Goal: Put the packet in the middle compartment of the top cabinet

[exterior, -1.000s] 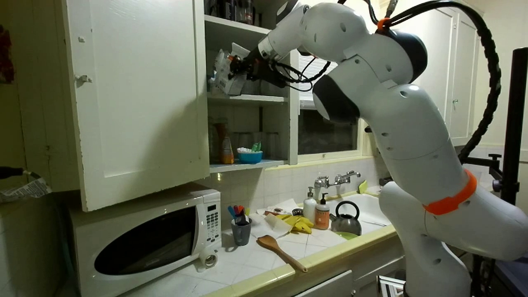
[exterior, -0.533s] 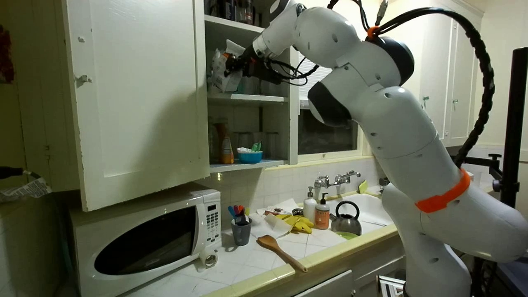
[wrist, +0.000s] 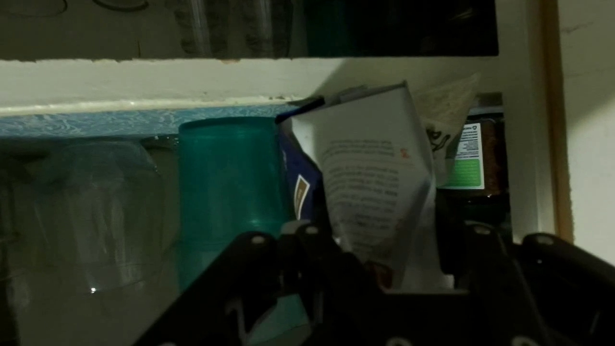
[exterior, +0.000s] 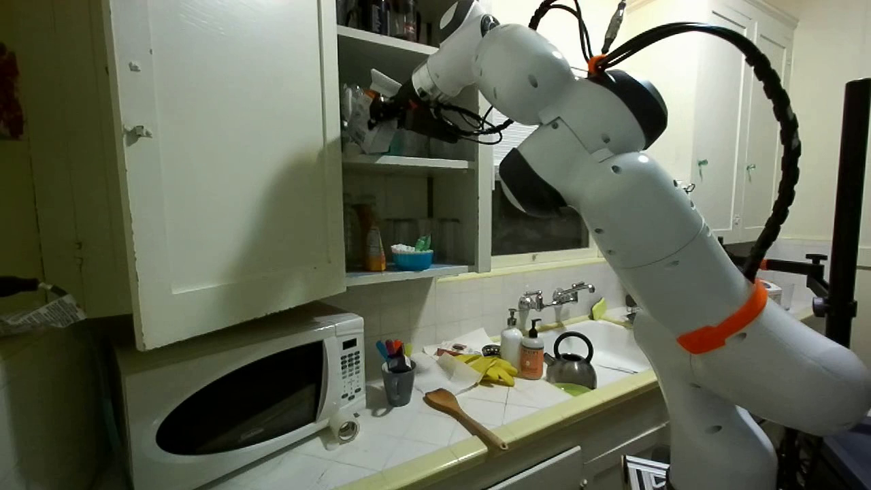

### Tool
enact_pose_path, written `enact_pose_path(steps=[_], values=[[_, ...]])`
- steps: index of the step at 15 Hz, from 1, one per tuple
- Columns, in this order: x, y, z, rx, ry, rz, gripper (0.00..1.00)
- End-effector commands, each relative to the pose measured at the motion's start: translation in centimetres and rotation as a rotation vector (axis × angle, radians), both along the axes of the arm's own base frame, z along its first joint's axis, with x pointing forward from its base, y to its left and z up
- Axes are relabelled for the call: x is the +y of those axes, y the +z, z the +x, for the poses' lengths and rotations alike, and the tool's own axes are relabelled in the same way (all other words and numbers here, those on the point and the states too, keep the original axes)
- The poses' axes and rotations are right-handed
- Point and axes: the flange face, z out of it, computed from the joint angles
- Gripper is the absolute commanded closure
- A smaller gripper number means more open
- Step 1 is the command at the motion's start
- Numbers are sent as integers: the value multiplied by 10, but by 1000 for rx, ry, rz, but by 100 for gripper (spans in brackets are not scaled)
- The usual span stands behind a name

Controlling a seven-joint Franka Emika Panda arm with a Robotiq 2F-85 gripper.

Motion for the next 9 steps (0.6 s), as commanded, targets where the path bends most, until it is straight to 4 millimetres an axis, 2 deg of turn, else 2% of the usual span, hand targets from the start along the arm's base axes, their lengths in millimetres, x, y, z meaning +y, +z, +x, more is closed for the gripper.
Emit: enact_pose_path(steps=[1, 9], values=[[-1, -2, 11, -36, -25, 32, 74], [-6, -11, 20, -42, -29, 46, 74]])
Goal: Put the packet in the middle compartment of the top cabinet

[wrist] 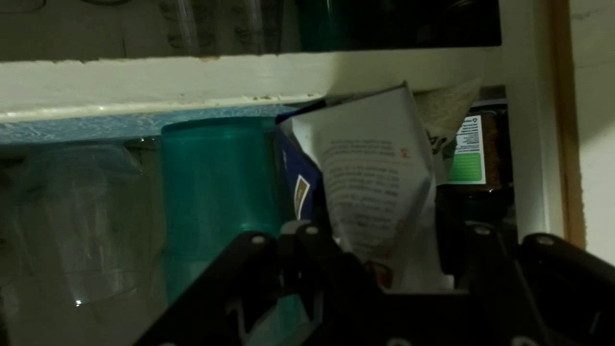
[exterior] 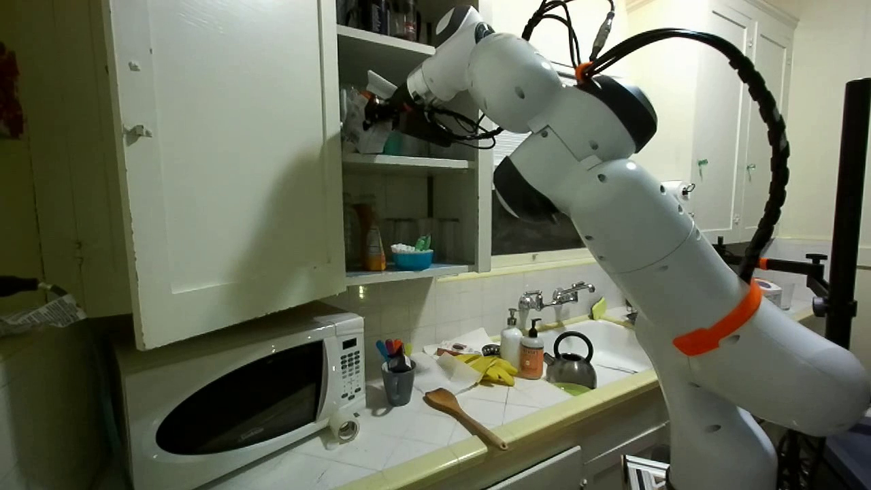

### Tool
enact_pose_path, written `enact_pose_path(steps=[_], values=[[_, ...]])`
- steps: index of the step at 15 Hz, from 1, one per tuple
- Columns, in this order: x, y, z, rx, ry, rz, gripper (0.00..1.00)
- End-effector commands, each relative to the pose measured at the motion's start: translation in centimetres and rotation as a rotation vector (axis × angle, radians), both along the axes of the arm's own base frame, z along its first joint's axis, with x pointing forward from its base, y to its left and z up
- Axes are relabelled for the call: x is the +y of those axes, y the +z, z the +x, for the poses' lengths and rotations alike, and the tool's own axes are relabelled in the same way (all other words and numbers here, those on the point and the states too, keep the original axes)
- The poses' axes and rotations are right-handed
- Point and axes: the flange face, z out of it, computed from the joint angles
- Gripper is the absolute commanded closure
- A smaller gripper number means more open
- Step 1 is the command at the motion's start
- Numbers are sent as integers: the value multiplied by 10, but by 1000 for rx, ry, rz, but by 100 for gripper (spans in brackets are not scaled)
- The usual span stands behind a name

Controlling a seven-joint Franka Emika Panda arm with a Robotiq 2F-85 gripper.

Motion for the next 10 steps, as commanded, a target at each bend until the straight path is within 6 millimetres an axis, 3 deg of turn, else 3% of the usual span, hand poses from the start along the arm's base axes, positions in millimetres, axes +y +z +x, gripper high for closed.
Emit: enact_pose_path(steps=[1, 4, 5, 7, 8, 10], values=[[-5, -7, 8, -7, -32, 36, 74], [-6, -6, 8, 1, -13, 43, 74], [-2, -1, 2, -7, 2, 5, 49], [-3, -1, 3, -7, 3, 4, 49], [-3, -1, 3, -7, 3, 4, 74], [-10, -1, 3, -22, 54, 43, 74]])
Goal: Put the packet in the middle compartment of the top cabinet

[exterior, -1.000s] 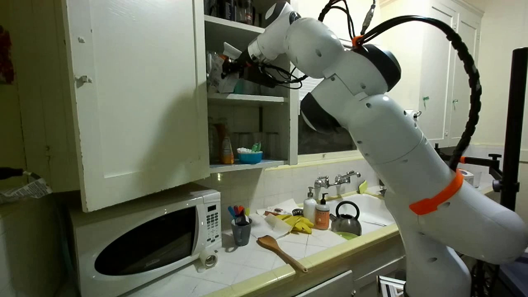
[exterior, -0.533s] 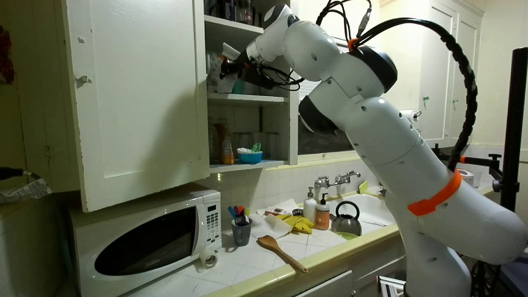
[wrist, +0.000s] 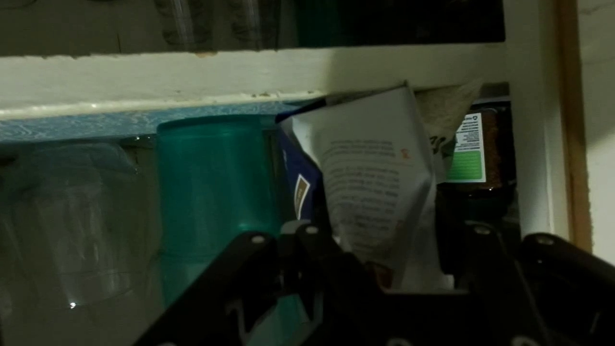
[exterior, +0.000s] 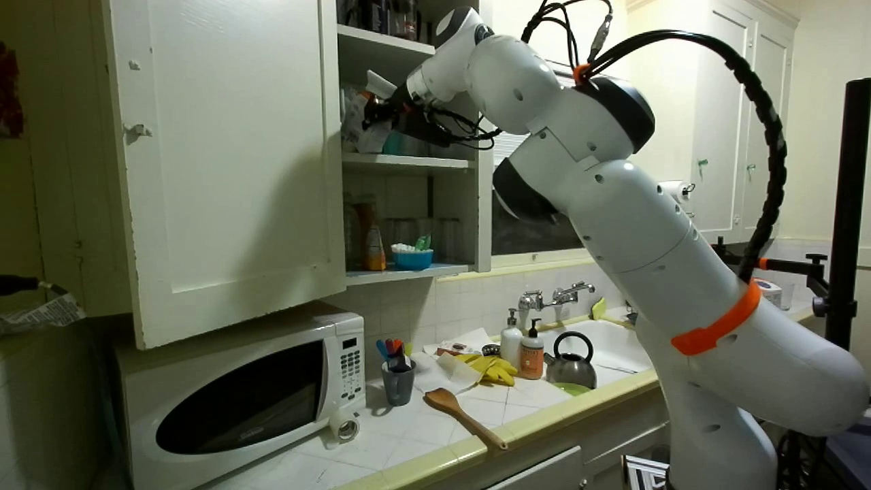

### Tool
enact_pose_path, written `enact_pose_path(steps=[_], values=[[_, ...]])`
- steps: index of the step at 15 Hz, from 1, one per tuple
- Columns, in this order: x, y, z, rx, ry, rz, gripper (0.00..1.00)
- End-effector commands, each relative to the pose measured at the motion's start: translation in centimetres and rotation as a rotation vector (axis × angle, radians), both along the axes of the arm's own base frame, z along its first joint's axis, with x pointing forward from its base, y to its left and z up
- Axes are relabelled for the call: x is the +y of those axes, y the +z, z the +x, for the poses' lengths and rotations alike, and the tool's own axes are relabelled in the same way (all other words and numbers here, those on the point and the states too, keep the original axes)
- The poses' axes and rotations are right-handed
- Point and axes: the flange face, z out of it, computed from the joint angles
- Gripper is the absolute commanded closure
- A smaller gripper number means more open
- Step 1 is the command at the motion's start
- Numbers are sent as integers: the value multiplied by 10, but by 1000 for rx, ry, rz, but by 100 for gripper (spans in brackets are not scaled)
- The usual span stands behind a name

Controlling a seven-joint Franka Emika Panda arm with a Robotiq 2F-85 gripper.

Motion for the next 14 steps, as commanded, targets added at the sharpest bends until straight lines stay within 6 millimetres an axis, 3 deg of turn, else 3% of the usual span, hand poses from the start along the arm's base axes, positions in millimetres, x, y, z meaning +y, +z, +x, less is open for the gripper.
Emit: enact_pose_path(steps=[1, 7, 14], values=[[-13, 2, 0, -33, 62, 52, 74], [-44, -4, 5, -74, 98, 128, 74], [-19, 0, 28, -47, 112, 29, 74]])
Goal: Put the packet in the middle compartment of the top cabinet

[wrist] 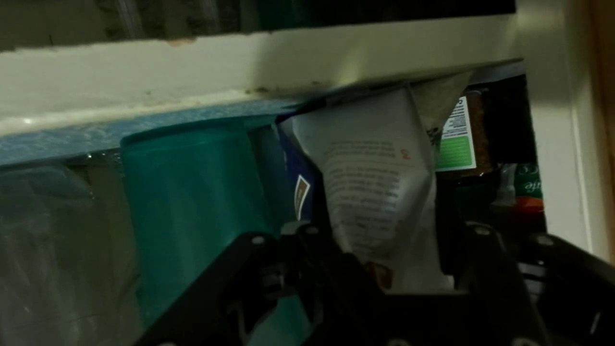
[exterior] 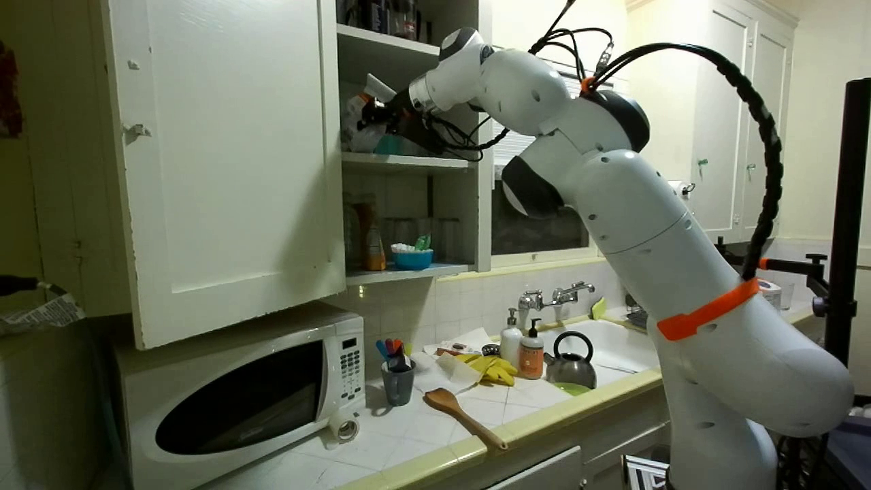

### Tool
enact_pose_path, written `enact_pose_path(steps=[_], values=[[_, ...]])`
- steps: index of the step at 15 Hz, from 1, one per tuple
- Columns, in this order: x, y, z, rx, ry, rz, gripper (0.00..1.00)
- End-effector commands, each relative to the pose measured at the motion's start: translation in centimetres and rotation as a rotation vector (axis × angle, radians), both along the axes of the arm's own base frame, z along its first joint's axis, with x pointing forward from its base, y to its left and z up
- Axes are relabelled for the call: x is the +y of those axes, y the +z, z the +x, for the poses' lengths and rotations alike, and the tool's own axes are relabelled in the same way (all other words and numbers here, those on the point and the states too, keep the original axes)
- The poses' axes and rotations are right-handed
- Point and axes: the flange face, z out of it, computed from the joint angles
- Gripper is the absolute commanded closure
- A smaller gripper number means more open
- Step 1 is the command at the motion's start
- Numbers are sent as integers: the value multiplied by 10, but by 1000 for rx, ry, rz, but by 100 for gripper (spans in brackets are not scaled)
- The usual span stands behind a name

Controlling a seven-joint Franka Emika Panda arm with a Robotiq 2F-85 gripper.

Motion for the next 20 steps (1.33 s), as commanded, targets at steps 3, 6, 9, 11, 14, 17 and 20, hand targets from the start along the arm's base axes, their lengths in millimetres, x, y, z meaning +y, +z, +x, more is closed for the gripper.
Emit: enact_pose_path(steps=[3, 6, 9, 11, 14, 17, 20], values=[[21, 2, 19, 11, -20, -76, 74], [26, -3, 29, 17, -24, -122, 74], [27, -8, 36, 26, -30, -150, 74], [27, -11, 39, 29, -36, -155, 74], [25, -10, 36, 36, -36, -159, 23], [22, -8, 31, 45, -47, -162, 2], [20, -5, 23, 67, -70, -183, 0]])
